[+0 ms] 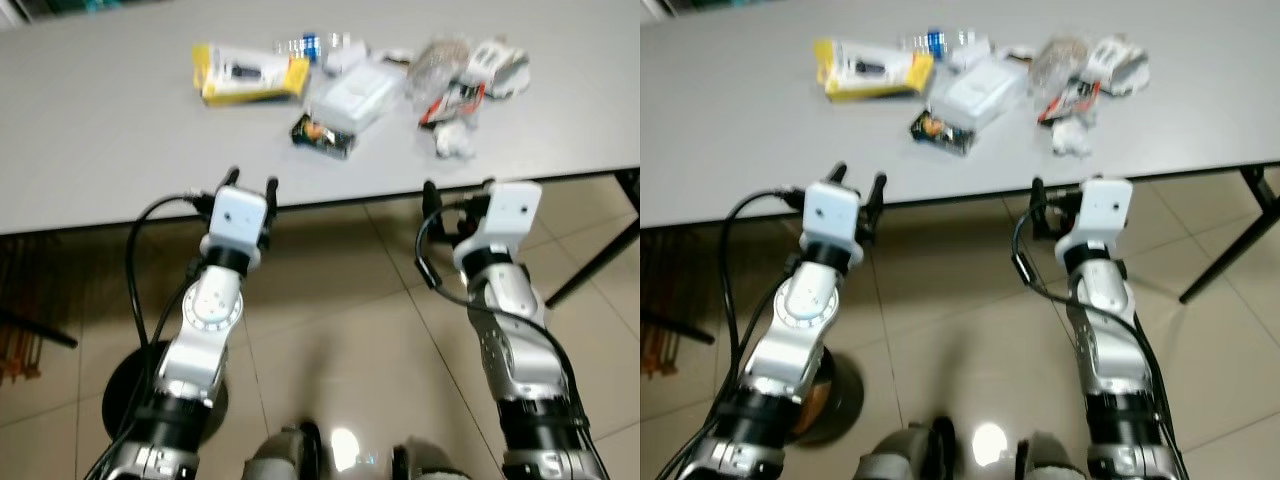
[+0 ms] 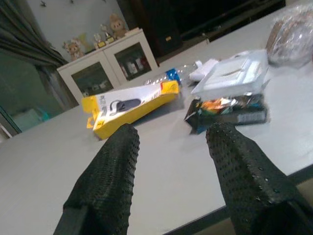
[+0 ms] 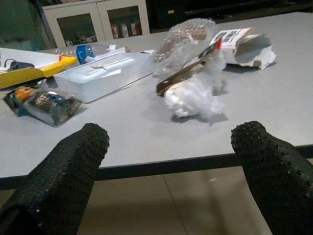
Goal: Picking trash to rubbish bin
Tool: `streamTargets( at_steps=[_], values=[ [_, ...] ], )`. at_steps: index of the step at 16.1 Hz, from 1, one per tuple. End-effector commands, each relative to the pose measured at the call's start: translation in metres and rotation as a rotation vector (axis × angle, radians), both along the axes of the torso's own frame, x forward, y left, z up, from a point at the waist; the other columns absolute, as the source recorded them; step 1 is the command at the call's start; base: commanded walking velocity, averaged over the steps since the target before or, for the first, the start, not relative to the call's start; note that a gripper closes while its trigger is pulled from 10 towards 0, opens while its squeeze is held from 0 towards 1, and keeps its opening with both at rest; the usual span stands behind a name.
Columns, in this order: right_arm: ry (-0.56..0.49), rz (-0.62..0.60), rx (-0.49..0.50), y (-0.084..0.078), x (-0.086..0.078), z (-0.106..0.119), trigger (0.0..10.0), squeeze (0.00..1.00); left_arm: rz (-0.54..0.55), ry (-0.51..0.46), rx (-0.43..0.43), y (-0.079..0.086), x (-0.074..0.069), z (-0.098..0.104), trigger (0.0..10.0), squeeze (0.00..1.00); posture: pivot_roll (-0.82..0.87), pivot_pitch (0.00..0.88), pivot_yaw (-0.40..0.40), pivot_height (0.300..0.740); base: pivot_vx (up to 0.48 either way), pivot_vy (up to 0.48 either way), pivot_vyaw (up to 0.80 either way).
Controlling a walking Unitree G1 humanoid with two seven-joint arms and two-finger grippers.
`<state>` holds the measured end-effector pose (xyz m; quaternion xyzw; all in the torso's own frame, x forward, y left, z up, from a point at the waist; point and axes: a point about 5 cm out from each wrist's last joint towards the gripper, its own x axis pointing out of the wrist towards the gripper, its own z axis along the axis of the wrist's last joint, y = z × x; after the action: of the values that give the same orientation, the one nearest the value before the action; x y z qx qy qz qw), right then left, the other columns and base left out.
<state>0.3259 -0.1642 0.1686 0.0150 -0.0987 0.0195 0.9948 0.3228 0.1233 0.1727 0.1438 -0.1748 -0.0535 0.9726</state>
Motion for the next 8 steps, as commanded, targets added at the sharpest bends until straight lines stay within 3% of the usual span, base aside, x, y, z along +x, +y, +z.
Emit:
streamTargets(
  at_steps=[1, 8],
  values=[
    [0.009, -0.025, -0.002, -0.0078, -0.0029, -0.0029, 10.0, 0.00, -0.013, 0.021, 0.005, -0.0040, -0.0023, -0.0052, 10.0, 1.00, 0.08, 0.240, 0.095, 0.740, 0.319, 0.000, 0.00],
    [0.010, -0.027, -0.005, -0.0089, -0.0032, -0.0028, 10.0, 0.00, -0.023, 0.025, 0.002, -0.0061, -0.0028, -0.0057, 10.0, 1.00, 0.07, 0.244, 0.092, 0.740, 0.318, 0.000, 0.00]
  ],
)
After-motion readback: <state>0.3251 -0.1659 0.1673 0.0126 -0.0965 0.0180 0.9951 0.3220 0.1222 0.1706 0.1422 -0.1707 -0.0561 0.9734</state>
